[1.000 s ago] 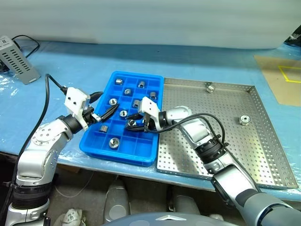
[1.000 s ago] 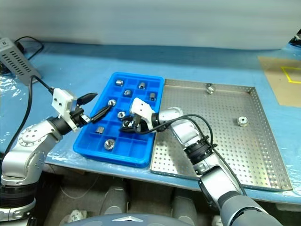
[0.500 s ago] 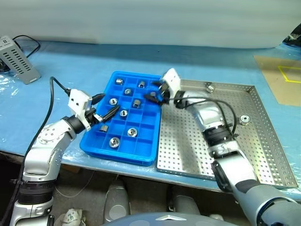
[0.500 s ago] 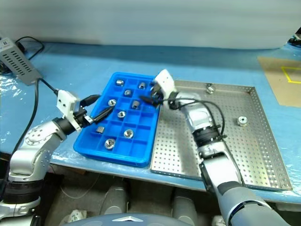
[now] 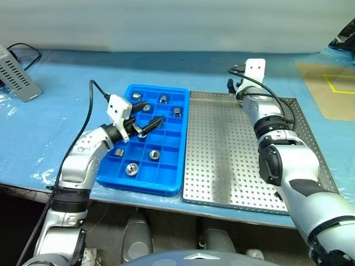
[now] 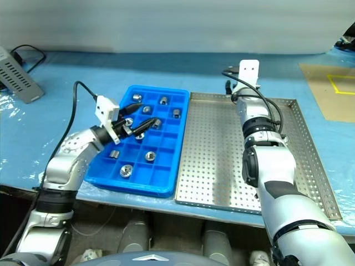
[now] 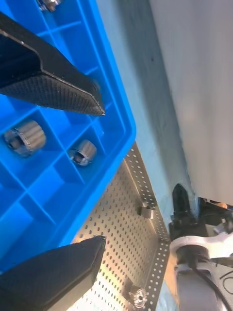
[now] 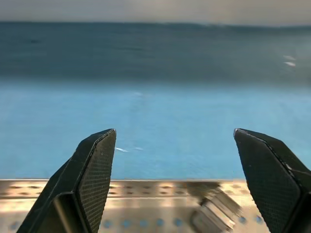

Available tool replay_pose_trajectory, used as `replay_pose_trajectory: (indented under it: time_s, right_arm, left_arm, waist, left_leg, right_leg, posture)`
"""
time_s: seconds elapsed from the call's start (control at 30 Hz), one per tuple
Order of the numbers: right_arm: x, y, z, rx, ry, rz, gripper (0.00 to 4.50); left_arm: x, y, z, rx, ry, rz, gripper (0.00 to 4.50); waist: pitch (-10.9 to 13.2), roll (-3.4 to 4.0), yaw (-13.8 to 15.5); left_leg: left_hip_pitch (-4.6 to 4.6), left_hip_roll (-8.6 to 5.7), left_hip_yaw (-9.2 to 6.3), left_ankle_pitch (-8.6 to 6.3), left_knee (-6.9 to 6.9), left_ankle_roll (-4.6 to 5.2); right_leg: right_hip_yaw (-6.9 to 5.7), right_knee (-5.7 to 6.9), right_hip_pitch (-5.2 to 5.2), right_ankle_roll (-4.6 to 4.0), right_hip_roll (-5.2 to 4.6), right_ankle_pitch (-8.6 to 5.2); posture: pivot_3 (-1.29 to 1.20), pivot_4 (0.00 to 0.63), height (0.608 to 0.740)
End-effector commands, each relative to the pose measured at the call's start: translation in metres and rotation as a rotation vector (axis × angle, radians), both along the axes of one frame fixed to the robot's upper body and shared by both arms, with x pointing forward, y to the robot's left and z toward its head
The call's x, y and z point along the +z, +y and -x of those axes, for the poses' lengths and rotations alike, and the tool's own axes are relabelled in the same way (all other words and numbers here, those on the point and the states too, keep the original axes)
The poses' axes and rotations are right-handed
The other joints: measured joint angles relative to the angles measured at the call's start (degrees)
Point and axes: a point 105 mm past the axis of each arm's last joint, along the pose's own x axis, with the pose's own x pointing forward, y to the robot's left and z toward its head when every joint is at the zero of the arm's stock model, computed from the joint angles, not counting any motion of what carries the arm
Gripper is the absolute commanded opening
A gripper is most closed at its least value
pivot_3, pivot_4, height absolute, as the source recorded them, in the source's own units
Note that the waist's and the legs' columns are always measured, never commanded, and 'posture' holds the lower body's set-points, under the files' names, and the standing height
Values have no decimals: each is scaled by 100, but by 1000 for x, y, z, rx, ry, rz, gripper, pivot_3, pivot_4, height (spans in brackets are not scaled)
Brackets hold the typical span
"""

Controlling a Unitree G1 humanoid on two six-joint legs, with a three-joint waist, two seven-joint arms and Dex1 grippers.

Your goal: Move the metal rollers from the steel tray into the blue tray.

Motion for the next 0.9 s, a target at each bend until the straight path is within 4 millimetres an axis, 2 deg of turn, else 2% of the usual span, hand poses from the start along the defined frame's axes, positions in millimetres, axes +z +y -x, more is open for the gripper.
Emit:
replay_pose_trajectory:
  time_s: [0.03,0.17,0.27,0.33,0.43,0.53,0.77,0.9]
  right_arm:
    - [16,-24,4,-165,-13,-39,4016]
    - [15,-41,11,-292,19,23,4016]
    - [9,-48,15,-331,51,-9,4016]
    - [2,-49,15,-319,69,-75,4016]
    - [7,-40,10,-239,49,-135,4016]
    - [7,-42,11,-238,54,-142,4016]
    - [-15,-57,22,-355,126,-244,4016]
    - [-24,-57,25,-368,150,-303,4016]
  left_arm:
    - [13,-19,-9,28,-67,26,4185]
    - [16,-33,-16,71,-92,24,4185]
    - [26,-39,-19,111,-118,56,4185]
    - [27,-39,-21,143,-131,43,4185]
    - [30,-38,-21,182,-144,66,4185]
    - [32,-36,-19,214,-155,70,4185]
    - [25,-24,-11,283,-142,66,4185]
    - [23,-21,-9,302,-141,61,4185]
  waist:
    - [0,0,12]
    - [0,0,30]
    - [0,0,63]
    - [0,0,66]
    - [1,0,88]
    - [1,0,130]
    - [1,1,316]
    - [1,2,426]
  left_leg:
    - [-2,0,0,0,1,0]
    - [-4,0,0,0,5,0]
    - [-9,0,0,1,4,-2]
    - [-10,-1,0,1,5,-2]
    - [-15,0,0,2,5,-1]
    - [-37,-1,-1,2,14,0]
    - [-45,-1,-4,0,18,3]
    - [-48,-2,-4,-1,20,4]
  right_leg:
    - [0,0,-1,0,-1,0]
    - [-2,9,-6,0,-1,0]
    - [-6,19,-21,1,1,0]
    - [-12,21,-24,1,1,0]
    - [-17,24,-30,1,0,0]
    - [-20,33,-49,1,-3,1]
    - [-30,41,-55,0,-9,0]
    - [-34,42,-56,0,-15,0]
  posture:
    - [51,150,740]
    - [98,150,740]
    - [154,150,740]
    - [203,150,740]
    - [250,150,740]
    - [282,150,740]
    - [353,150,740]
    - [370,150,740]
